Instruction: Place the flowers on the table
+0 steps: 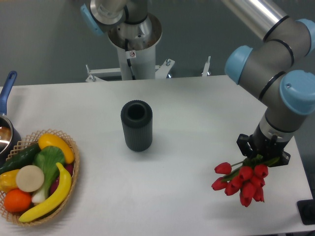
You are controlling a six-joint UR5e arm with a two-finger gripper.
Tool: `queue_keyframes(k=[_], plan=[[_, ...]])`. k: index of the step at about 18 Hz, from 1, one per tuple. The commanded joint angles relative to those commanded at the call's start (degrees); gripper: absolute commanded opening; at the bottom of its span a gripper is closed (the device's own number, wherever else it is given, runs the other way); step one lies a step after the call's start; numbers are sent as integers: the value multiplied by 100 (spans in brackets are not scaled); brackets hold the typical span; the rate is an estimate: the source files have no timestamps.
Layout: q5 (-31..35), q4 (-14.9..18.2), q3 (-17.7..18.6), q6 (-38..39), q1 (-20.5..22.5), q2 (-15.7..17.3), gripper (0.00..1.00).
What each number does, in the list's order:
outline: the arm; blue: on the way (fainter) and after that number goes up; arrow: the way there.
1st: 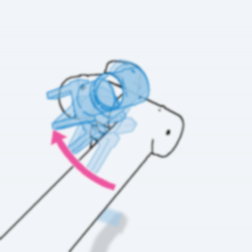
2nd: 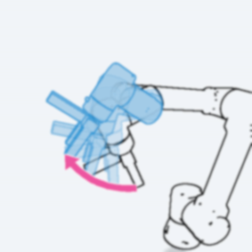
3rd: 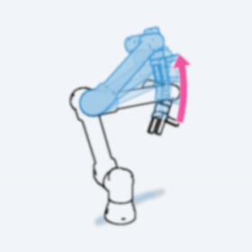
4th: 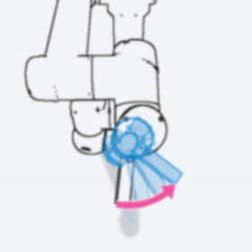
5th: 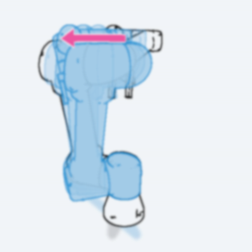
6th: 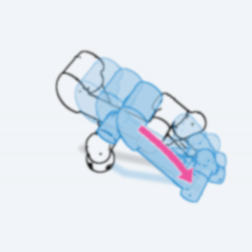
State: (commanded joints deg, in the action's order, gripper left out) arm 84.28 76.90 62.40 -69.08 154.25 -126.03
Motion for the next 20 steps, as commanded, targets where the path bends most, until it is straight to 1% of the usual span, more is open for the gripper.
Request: queue_keyframes(k=[3, 5, 10, 14, 20], plan=[[18, 26, -18, -9, 0, -18, 4], [9, 44, -18, -52, 44, -18, 6], [53, 9, 167, -53, 27, -106, 6], [53, 9, 114, -62, 9, -141, 6], [53, 0, 141, -62, 9, -141, 6]])
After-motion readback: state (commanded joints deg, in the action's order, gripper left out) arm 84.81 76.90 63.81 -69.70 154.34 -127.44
